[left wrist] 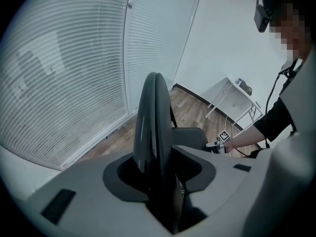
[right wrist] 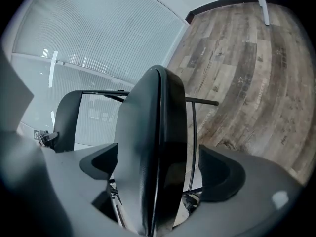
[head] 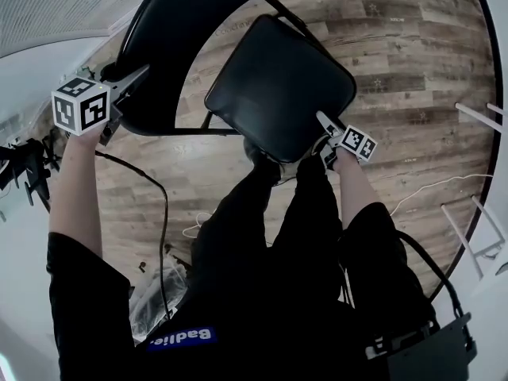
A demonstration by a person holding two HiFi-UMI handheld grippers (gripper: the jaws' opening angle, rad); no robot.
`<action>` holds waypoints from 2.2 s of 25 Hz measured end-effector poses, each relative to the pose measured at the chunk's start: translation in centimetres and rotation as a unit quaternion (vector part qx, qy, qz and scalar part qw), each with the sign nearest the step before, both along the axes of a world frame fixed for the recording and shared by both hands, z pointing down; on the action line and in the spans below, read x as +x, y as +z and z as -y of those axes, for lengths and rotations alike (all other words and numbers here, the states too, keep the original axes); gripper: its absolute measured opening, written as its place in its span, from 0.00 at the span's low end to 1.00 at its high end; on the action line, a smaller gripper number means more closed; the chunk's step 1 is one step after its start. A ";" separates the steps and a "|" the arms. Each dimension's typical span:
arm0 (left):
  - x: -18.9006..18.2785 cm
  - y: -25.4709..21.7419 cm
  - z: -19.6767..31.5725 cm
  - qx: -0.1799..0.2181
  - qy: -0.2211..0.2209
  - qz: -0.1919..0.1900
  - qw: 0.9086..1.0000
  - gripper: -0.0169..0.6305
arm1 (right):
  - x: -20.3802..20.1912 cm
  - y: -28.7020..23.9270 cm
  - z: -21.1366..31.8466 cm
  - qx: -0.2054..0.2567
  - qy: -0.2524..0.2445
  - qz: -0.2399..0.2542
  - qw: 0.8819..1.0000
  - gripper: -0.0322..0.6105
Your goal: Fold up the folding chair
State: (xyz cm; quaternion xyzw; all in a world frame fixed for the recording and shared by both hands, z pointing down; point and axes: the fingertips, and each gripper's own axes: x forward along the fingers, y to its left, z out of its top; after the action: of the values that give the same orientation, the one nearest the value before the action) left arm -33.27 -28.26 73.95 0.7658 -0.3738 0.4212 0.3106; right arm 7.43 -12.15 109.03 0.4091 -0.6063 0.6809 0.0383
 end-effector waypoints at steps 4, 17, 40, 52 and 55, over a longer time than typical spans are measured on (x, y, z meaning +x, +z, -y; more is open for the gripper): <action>-0.1 -0.2 -0.2 -0.004 -0.001 -0.005 1.000 0.26 | -2.2 0.9 0.2 0.001 -0.014 0.029 0.999 0.79; -0.4 -0.4 -0.7 -0.007 -0.005 0.002 1.000 0.26 | -4.6 1.0 0.0 -0.009 -0.021 0.050 0.998 0.79; 4.8 -10.1 -5.9 0.023 0.010 0.077 0.997 0.22 | -8.7 -13.2 -0.3 -0.002 -0.024 0.070 0.997 0.78; 7.8 -14.9 -8.4 0.038 0.042 0.097 0.994 0.20 | -12.6 -21.8 -0.5 0.000 -0.013 0.081 0.997 0.63; 9.0 -16.2 -9.4 0.042 0.052 0.094 0.993 0.18 | -13.8 -24.1 0.0 0.007 -0.015 0.087 0.996 0.59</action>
State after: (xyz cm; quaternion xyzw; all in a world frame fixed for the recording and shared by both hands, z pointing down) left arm -24.25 -18.81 57.74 0.7534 -0.3784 0.4909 0.2195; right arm -6.40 -12.14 84.92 0.3395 -0.6179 0.7091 -0.0077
